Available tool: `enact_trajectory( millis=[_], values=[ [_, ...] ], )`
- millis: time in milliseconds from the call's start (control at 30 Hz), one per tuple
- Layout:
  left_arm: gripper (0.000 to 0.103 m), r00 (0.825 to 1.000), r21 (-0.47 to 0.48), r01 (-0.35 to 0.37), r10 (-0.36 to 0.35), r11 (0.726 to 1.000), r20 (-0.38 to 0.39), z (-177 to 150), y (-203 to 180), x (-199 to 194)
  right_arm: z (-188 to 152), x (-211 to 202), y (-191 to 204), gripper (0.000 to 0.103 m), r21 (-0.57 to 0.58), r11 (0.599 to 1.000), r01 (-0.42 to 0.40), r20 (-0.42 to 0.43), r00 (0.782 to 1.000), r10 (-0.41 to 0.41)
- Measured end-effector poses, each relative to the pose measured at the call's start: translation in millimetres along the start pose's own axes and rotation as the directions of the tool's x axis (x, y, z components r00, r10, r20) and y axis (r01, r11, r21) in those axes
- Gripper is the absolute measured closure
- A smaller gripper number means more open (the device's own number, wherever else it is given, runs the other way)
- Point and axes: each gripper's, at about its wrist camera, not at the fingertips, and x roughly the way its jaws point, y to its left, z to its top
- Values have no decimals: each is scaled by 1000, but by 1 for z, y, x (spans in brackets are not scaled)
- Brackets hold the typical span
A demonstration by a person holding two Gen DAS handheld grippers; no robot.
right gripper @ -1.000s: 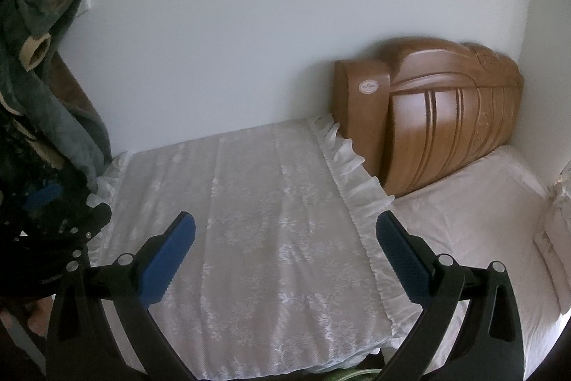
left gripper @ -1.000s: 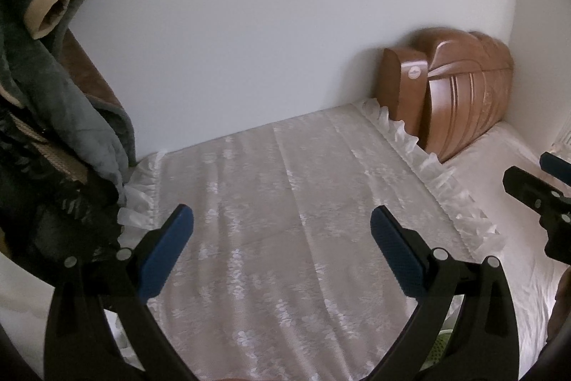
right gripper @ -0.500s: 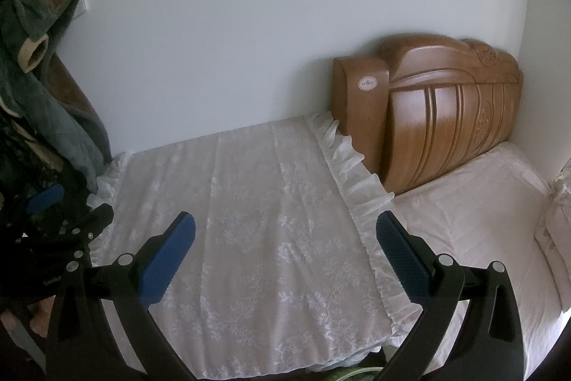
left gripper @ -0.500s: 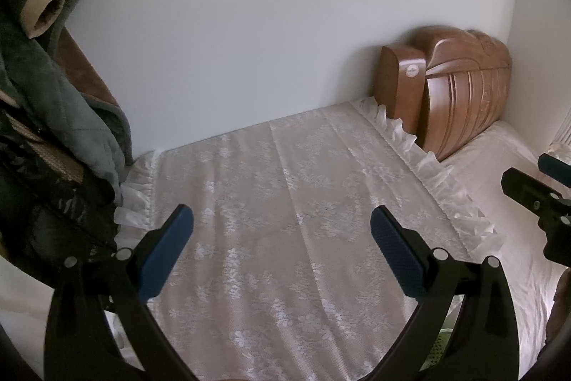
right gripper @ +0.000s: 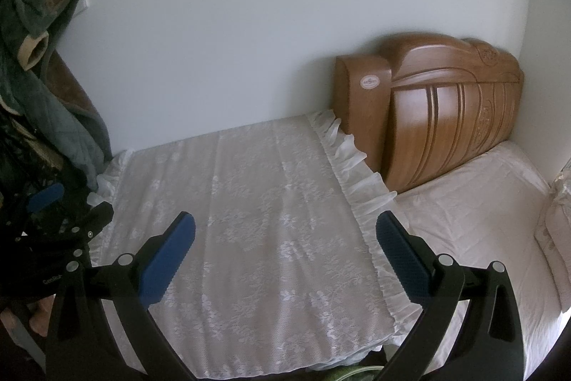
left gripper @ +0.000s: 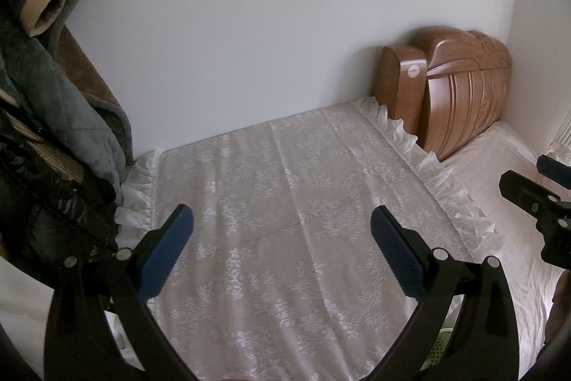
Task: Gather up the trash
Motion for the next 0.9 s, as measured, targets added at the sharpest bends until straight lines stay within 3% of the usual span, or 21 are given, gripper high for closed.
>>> enact_trajectory(
  millis=[900],
  values=[
    [8,1000,-2,-1,1,1000,1,0,0,0,-2,-1,-1,2,-3,1000,-11,-9,1000,11]
  ],
)
